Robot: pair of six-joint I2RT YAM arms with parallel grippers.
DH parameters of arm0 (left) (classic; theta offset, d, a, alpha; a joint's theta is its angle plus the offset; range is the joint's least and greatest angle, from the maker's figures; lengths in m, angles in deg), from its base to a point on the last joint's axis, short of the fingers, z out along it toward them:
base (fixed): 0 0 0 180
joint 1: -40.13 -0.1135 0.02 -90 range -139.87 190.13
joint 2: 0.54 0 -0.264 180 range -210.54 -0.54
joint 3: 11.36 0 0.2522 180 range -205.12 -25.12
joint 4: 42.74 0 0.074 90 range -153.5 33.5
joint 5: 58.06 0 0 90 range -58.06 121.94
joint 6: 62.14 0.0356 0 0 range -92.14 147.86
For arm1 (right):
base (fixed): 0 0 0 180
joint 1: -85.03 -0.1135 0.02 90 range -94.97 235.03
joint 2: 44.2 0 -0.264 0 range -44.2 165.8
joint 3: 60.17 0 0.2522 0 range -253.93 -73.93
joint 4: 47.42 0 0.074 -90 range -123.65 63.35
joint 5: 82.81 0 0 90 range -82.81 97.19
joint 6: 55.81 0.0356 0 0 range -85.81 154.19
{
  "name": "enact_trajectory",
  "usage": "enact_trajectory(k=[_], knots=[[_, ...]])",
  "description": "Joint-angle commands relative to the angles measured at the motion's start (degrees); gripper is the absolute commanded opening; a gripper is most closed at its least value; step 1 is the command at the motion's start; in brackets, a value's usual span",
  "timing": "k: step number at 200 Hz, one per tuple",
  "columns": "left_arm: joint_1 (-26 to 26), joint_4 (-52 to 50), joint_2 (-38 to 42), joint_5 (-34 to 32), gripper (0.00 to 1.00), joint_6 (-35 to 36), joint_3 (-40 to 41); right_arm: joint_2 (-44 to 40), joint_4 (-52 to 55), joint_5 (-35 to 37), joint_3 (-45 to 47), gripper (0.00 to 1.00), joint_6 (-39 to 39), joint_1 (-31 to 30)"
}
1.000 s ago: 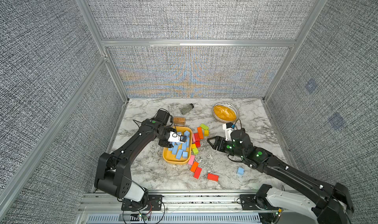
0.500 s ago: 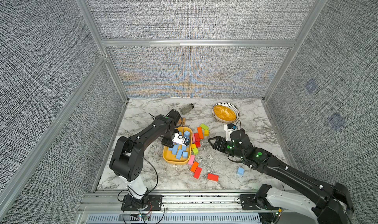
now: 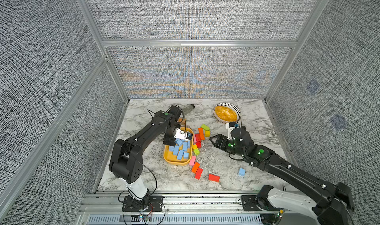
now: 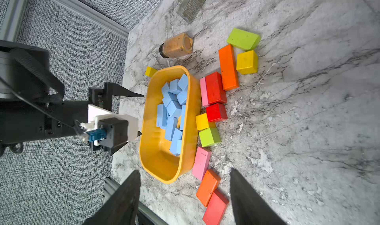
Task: Pick out the blue building blocks
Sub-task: Place the building block in the storage box, then pick up the building block from the center of the board.
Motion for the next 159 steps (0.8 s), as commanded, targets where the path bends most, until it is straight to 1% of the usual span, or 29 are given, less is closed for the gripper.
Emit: enact_trajectory(k=[1,27,40,58,72,85,99,112,117,136,159], knots=[[-0.02,-2.75,1.52,7.60,0.86,-14.11,-2.93,-0.21,6.87,1.38,-0.83,0.69,-0.09,1.97],[-0.10,2.70,4.07,12.50,0.92,-32.63,-1.25,-0.52,12.21,-0.12,-0.03,0.68,-0.99,6.74],[-0.12,6.23,5.28,15.23,0.94,-41.95,0.91,-0.73,14.30,-2.28,0.50,0.65,-2.25,9.80],[-0.13,10.51,7.55,19.08,0.96,-51.26,4.67,-0.75,18.76,-3.77,0.73,0.60,-4.06,13.70],[-0.10,12.34,9.41,20.07,0.97,-52.93,7.85,-0.25,24.16,-3.39,0.44,0.58,-5.35,16.36],[-0.04,13.25,10.66,18.06,0.98,-54.42,10.05,0.61,29.99,-3.09,0.11,0.56,-5.89,18.24],[-0.21,13.94,11.87,16.15,0.99,-56.58,11.84,1.82,35.98,-2.84,0.32,0.56,-6.12,18.92],[-0.26,16.09,13.79,15.75,1.00,-57.58,14.35,2.41,39.80,-2.71,1.22,0.56,-5.38,18.98],[-0.38,17.20,14.64,15.83,1.00,-57.58,15.61,2.50,40.67,-2.86,3.55,0.56,-5.16,18.98],[-0.55,21.45,17.46,15.28,1.00,-60.80,20.17,2.39,41.43,-3.33,6.62,0.55,-4.07,18.99],[-0.74,23.07,19.62,17.73,1.00,-61.80,22.98,2.29,39.69,-3.50,8.72,0.54,-3.50,19.11]])
